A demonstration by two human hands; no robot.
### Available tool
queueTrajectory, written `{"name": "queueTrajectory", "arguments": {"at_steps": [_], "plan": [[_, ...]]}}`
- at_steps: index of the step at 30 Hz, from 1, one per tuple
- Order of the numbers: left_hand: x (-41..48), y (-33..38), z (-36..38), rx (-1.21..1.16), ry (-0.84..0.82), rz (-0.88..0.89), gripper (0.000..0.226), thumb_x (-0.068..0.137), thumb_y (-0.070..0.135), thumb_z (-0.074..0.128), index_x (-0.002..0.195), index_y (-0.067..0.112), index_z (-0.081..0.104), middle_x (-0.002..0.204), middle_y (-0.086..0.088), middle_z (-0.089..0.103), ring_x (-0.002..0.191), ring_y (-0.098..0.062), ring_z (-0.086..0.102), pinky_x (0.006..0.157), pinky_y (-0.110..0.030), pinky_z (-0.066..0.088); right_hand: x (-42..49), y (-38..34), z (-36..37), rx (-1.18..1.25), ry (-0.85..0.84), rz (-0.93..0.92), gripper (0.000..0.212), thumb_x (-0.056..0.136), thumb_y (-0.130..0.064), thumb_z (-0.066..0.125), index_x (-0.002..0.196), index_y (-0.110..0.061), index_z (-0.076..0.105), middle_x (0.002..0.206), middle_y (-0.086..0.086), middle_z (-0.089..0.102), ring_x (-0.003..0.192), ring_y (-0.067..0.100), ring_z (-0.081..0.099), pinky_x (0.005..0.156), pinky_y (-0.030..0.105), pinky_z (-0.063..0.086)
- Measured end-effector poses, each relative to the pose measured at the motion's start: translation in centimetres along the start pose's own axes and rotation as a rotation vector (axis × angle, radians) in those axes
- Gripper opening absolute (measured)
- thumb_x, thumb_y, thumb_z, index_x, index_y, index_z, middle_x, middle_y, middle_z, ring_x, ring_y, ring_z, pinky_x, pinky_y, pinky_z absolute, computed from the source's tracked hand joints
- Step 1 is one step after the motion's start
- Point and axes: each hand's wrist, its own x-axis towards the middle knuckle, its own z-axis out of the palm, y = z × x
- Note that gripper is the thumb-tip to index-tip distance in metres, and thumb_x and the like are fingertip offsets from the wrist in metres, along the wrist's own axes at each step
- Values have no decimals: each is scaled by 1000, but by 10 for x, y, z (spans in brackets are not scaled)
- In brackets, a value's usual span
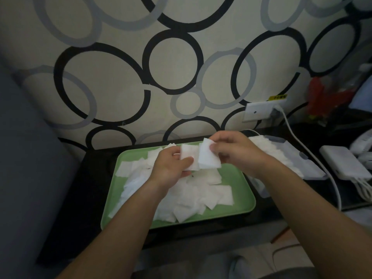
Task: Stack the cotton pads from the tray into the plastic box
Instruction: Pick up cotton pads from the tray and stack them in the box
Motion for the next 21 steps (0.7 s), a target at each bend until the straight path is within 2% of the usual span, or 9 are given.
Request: {"name": "queueTrajectory", "arguments": {"at_steps": [2, 6, 11, 17, 21], "plan": [[-4, 3, 2, -8, -60, 7, 30, 91, 7, 70, 121, 9, 66, 107, -7, 75, 97, -22, 73, 72, -28, 62, -1, 0, 0, -3, -44, -21, 14, 94, 1, 58, 105, 3, 66, 90, 11, 69, 82, 19, 66, 68, 28, 56], [-8, 6, 6, -39, -163, 14, 31, 91, 1, 67, 120, 11, 67, 105, -6, 77, 97, -19, 74, 74, -27, 61, 0, 6, -2, -23, -46, -42, 13, 93, -3, 62, 104, -1, 69, 90, 13, 71, 81, 20, 63, 72, 36, 49], [-12, 9, 10, -76, -229, 11, 37, 92, -10, 54, 121, 9, 66, 108, -11, 76, 102, -22, 73, 74, -26, 60, -1, 6, -3, -81, 2, -37, 10, 93, -8, 64, 100, -12, 71, 80, -2, 73, 69, 7, 60, 63, 25, 42], [-13, 11, 16, -113, -251, 16, 30, 99, 0, 48, 115, 15, 68, 104, -10, 76, 98, -20, 74, 74, -25, 60, 0, 9, -4, -178, 66, -113, 9, 90, -5, 67, 98, -6, 71, 80, -2, 70, 71, 7, 58, 57, 13, 43], [-12, 12, 21, -120, -249, 13, 30, 99, 1, 48, 109, 18, 70, 102, -9, 76, 93, -18, 74, 74, -25, 59, 0, 11, -7, -246, 112, -150, 10, 88, -5, 69, 98, -4, 72, 87, 5, 71, 70, 3, 58, 58, 10, 43]]}}
